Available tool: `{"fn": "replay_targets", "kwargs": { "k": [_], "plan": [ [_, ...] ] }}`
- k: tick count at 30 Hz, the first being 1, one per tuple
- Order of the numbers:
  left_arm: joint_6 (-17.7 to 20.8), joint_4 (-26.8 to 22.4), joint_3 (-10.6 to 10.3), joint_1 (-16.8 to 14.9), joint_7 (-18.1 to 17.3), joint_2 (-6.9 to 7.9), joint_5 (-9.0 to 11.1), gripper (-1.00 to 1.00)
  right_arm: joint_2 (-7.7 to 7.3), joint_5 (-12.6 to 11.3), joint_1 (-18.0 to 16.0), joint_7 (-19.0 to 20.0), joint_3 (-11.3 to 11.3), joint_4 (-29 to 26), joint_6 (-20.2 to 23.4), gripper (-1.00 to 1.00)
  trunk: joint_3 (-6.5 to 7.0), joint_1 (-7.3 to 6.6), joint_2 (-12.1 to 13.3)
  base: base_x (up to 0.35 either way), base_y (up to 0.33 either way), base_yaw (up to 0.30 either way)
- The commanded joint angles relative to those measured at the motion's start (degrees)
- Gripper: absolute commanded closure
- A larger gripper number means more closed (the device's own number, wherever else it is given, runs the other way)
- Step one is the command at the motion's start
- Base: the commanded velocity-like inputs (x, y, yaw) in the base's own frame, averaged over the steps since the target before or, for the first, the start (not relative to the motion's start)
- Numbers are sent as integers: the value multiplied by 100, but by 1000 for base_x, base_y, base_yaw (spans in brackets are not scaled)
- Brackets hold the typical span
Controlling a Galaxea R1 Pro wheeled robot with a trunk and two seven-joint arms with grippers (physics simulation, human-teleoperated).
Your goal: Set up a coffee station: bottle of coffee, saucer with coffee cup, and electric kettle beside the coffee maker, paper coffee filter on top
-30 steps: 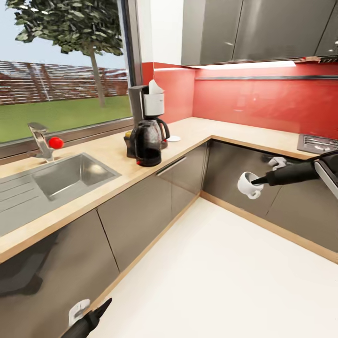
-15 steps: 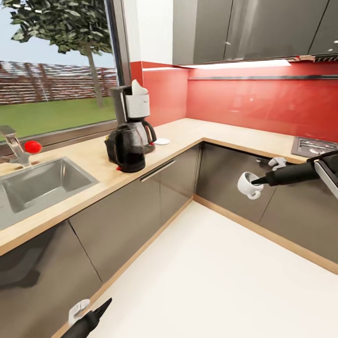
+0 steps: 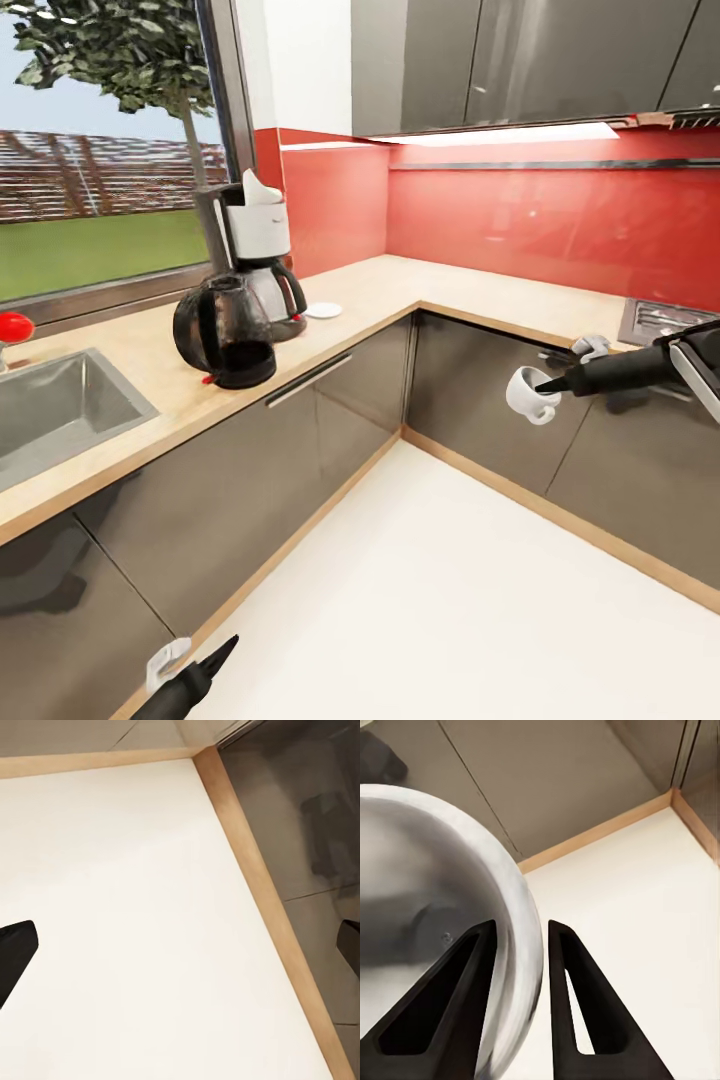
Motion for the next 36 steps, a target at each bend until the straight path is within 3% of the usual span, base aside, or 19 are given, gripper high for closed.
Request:
{"fn": "replay_targets", "kwargs": {
  "k": [1,15,25,36],
  "plan": [
    [60,-1,10,-3,-26,-1,45,-100,-6,-36,-7,-8,18,0,28,100,-6,2,-2,266,-212,0],
    [60,4,6,-3,-26,-1,45,-100,-6,-36,-7,-8,18,0,28,100,-6,2,-2,253,-202,35],
    [54,166,1,-3,-26,-1,45,-100,-6,-44,-7,-8,18,0,28,100,-6,2,-2,34,-26,240],
    [51,183,-15,-3,-26,-1,45,-100,-6,-41,-7,-8,18,0,28,100,-6,2,-2,1,-202,39]
  ]
}}
